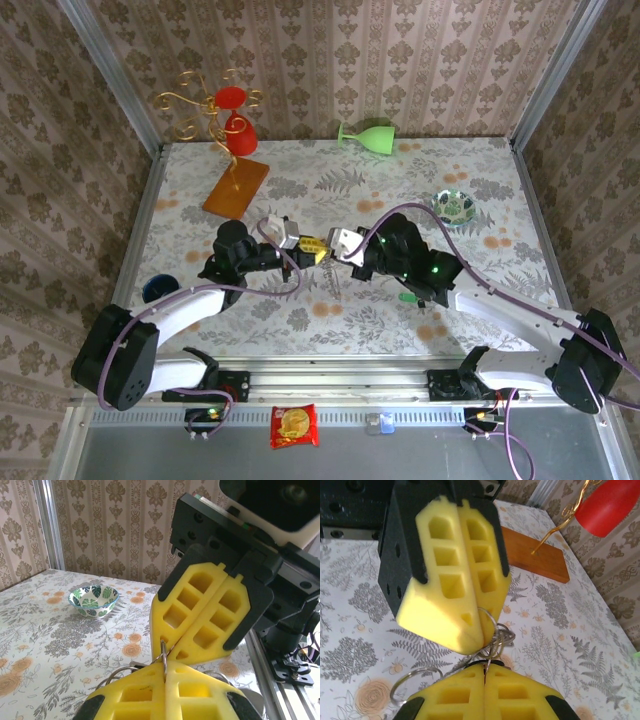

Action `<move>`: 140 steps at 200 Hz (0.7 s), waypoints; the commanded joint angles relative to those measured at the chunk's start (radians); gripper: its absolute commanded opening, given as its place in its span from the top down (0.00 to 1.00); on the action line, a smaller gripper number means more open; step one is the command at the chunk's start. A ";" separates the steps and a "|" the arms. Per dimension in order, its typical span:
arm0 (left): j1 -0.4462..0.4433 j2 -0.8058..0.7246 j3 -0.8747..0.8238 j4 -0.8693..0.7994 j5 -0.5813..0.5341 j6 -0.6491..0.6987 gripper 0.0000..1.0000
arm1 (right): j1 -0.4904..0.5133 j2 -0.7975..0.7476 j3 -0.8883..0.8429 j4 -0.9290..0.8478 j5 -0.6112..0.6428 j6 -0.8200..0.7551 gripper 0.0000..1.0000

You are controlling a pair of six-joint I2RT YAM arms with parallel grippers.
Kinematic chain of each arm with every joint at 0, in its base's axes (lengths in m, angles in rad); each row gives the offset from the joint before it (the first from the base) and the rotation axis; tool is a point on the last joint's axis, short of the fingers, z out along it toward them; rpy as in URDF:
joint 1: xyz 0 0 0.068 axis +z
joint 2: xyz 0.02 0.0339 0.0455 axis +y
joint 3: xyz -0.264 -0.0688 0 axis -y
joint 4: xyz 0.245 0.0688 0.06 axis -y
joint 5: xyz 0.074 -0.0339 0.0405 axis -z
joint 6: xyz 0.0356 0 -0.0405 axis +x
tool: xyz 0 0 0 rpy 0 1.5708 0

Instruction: Put the keys on the keyring

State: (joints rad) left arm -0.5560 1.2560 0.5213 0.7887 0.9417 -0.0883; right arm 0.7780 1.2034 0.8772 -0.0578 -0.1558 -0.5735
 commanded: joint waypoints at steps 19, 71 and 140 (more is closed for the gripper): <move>-0.016 -0.010 0.007 0.088 -0.011 -0.030 1.00 | 0.046 0.034 0.043 -0.068 0.019 -0.098 1.00; -0.018 -0.005 -0.007 0.087 0.012 0.023 1.00 | -0.002 -0.039 -0.005 -0.019 -0.016 0.003 0.71; -0.019 0.003 0.003 0.083 0.114 0.125 1.00 | -0.155 -0.050 -0.019 0.074 -0.450 0.314 0.65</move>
State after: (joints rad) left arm -0.5690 1.2560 0.5171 0.8162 0.9855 -0.0204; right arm 0.6216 1.1305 0.8570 -0.0463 -0.4259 -0.3840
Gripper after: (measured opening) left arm 0.053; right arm 0.354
